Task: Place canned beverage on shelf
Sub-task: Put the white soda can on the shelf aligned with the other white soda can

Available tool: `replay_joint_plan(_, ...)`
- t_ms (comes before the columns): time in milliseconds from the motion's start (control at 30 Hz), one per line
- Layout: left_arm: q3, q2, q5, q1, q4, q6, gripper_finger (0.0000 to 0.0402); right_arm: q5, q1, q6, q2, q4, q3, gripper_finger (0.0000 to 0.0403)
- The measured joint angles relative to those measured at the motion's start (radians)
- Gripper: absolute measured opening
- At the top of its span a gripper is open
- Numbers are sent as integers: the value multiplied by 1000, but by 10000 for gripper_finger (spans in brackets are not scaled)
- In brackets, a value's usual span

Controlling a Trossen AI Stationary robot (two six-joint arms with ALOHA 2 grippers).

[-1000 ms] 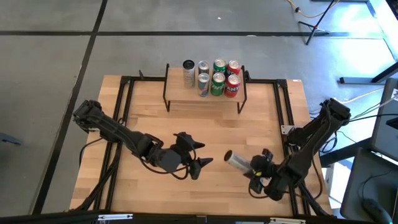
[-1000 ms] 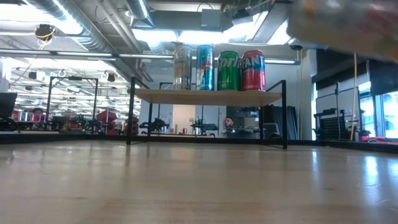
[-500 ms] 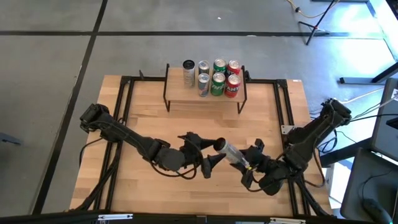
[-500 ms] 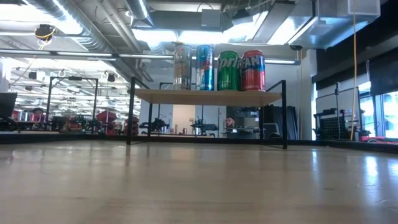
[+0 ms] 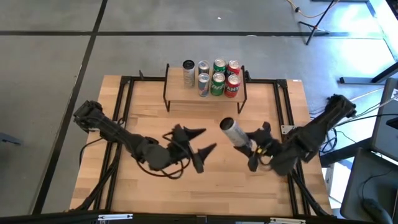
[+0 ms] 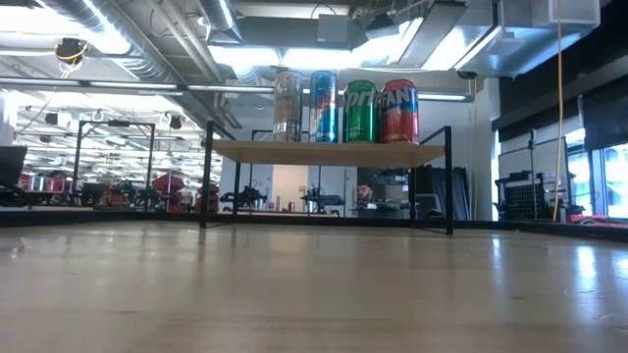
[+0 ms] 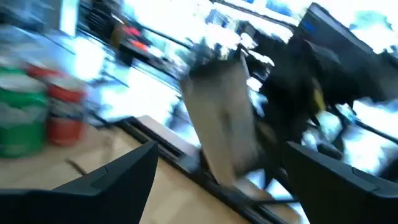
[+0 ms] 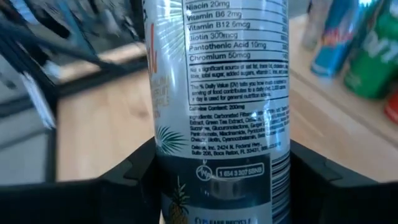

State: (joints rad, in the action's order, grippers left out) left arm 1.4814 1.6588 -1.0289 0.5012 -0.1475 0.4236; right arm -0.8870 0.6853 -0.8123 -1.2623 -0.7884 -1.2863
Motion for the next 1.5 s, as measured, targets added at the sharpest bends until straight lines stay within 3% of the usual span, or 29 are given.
replay_joint_plan(133, -1, -1, 209, -68, -6, 39, 337, 73, -60, 156, 39, 161, -1, 219)
replay_joint_plan(300, 0, -1, 327, -132, -26, 13, 337, 227, -131, 270, 32, 286, 2, 219)
replay_joint_plan(667, 0, -2, 450, -203, -163, -146, 335, 448, -267, 393, 5, 402, 2, 219)
replay_joint_plan(833, 1, -14, 494, -244, -144, -193, 291, 447, -308, 461, -3, 454, 3, 219)
replay_joint_plan(900, 0, -25, 497, -258, -112, -219, 258, 455, -327, 478, -3, 449, 2, 227)
replay_joint_plan(1000, 0, -60, 530, -286, -42, -248, 215, 461, -354, 486, -6, 450, 2, 287)
replay_joint_plan(1167, -1, -153, 544, -363, 146, -266, 215, 459, -394, 522, 19, 425, 2, 384)
replay_joint_plan(1367, 0, -274, 546, -478, 506, -247, 215, 434, -447, 524, 95, 374, 2, 357)
replay_joint_plan(1500, 2, -287, 524, -590, 676, -269, 215, 397, -482, 503, 118, 301, 2, 339)
